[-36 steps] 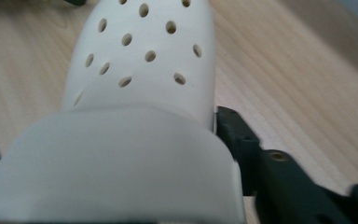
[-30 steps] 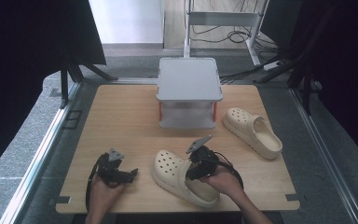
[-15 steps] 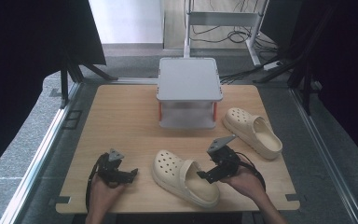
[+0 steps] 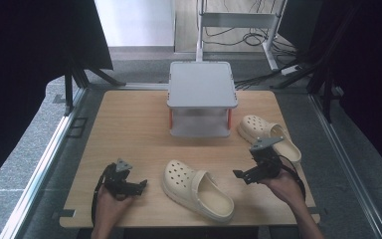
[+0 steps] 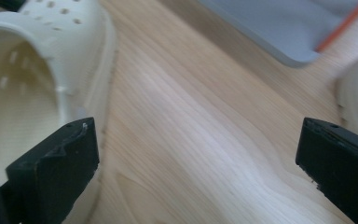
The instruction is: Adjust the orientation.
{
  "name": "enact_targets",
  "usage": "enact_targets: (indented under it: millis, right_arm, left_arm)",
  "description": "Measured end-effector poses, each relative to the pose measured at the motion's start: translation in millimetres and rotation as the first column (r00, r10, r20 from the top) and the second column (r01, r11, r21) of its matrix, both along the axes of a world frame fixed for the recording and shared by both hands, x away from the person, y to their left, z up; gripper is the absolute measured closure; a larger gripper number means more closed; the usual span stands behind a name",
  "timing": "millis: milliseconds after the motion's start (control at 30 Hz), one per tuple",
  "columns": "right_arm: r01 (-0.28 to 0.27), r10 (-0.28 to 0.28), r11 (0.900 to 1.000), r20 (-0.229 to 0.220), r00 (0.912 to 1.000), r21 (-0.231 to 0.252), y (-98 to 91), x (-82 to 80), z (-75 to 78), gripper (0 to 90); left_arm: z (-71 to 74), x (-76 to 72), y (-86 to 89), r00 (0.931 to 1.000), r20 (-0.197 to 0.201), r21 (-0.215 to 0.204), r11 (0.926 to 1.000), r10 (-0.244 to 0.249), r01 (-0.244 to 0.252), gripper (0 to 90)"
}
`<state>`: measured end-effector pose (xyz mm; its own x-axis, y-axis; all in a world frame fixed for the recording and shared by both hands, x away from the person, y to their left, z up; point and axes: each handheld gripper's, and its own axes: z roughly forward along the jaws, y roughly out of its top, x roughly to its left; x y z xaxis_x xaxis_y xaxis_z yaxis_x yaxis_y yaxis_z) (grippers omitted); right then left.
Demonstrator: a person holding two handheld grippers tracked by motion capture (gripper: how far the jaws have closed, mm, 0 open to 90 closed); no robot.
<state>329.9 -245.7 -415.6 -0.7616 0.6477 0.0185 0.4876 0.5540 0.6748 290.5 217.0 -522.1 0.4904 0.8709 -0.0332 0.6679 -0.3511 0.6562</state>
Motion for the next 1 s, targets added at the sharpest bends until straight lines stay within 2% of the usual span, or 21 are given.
enact_targets:
  millis: [67, 100, 133, 167, 300, 500, 567, 600, 633, 733, 767, 800, 867, 1000]
  right_arm:
    - [0.013, -0.013, 0.9999, 0.005, 0.9999, -0.003, -5.2, 2.1, 0.5, 0.9]
    - [0.048, -0.048, 0.9989, 0.003, 0.9989, 0.0, -15.7, 6.6, 1.0, 4.0]
    - [0.048, -0.048, 0.9989, 0.003, 0.9989, 0.0, -15.7, 6.6, 1.0, 4.0]
    - [0.083, -0.083, 0.9966, -0.002, 0.9966, 0.001, -25.9, 10.8, 1.5, 7.8]
    - [0.145, -0.145, 0.9893, 0.01, 0.9894, -0.019, -44.6, 19.1, 3.8, 12.2]
    - [0.199, -0.2, 0.9792, -0.018, 0.9796, -0.038, -69.9, 36.0, 6.8, 13.2]
    - [0.212, -0.213, 0.9761, -0.01, 0.977, -0.046, -77.0, 43.8, 6.8, 16.1]
    - [0.212, -0.213, 0.9761, -0.01, 0.977, -0.046, -77.0, 43.8, 6.8, 16.1]
    - [0.243, -0.243, 0.9688, 0.0, 0.9701, -0.051, -82.9, 52.1, 7.5, 21.7]
    - [0.262, -0.262, 0.9641, -0.003, 0.965, -0.046, -89.0, 65.5, 7.7, 31.6]
    - [0.262, -0.262, 0.9641, -0.003, 0.965, -0.046, -89.0, 65.5, 7.7, 31.6]
    - [0.261, -0.261, 0.9644, -0.01, 0.9652, -0.045, -90.6, 73.9, 6.5, 37.9]
    - [0.272, -0.273, 0.9611, -0.022, 0.9617, -0.048, -90.6, 82.4, 3.6, 41.8]
    - [0.272, -0.274, 0.9609, -0.04, 0.9609, -0.053, -89.8, 94.7, -2.5, 45.5]
  left_arm:
    - [0.0, 0.0, 0.0, 1.0, 0.0, 0.0, 1.0, 0.0, 0.0, 0.0]
    - [0.0, 0.0, 0.0, 1.0, 0.0, 0.0, 1.0, 0.0, 0.0, 0.0]
    - [0.0, 0.0, 0.0, 1.0, 0.0, 0.0, 1.0, 0.0, 0.0, 0.0]
    - [0.0, 0.0, 0.0, 1.0, 0.0, 0.0, 1.0, 0.0, 0.0, 0.0]
    - [0.0, 0.0, 0.0, 1.0, 0.0, 0.0, 1.0, 0.0, 0.0, 0.0]
    - [0.0, 0.0, 0.0, 1.0, 0.0, 0.0, 1.0, 0.0, 0.0, 0.0]
    - [-0.1, 0.0, 0.0, 1.0, 0.0, -0.001, 1.0, 0.001, -0.001, 0.0]
    - [-0.1, 0.0, 0.0, 1.0, 0.0, -0.001, 1.0, 0.001, -0.001, 0.0]
    - [-0.1, 0.0, 0.0, 1.0, 0.001, -0.001, 1.0, 0.001, -0.001, 0.0]
    - [-0.1, 0.1, 0.0, 1.0, 0.001, -0.002, 1.0, 0.0, 0.0, 0.0]
    - [-0.1, 0.1, 0.0, 1.0, 0.001, -0.002, 1.0, 0.0, 0.0, 0.0]
    - [0.0, 0.0, 0.0, 1.0, 0.0, 0.0, 1.0, 0.001, -0.001, 0.0]
    - [-0.2, 0.1, 0.0, 1.0, 0.002, -0.003, 1.0, 0.0, 0.0, 0.0]
    - [-0.1, 0.0, 0.0, 1.0, 0.001, 0.0, 1.0, 0.001, -0.001, 0.0]
